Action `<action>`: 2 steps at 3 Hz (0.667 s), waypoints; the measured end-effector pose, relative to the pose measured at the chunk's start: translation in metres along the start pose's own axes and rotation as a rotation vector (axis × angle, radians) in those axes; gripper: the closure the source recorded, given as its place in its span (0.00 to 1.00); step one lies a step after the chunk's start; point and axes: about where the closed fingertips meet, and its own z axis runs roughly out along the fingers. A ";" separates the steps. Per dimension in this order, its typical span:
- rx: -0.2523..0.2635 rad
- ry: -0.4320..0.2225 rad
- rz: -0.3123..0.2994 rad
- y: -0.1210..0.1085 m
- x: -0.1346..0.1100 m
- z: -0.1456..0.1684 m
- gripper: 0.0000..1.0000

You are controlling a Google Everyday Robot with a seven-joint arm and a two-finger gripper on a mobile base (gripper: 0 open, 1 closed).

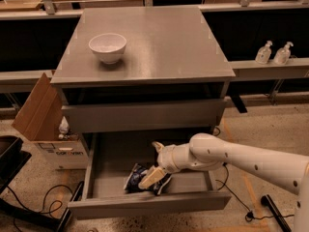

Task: Place blue chip bag into middle drawer

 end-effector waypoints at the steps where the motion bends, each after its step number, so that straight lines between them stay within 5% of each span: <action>1: -0.015 0.013 -0.012 0.006 -0.004 -0.006 0.00; 2: -0.031 0.087 -0.045 0.033 0.001 -0.037 0.00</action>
Offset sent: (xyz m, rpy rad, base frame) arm -0.1037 -0.0536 0.0637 -0.2315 -0.0145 0.1351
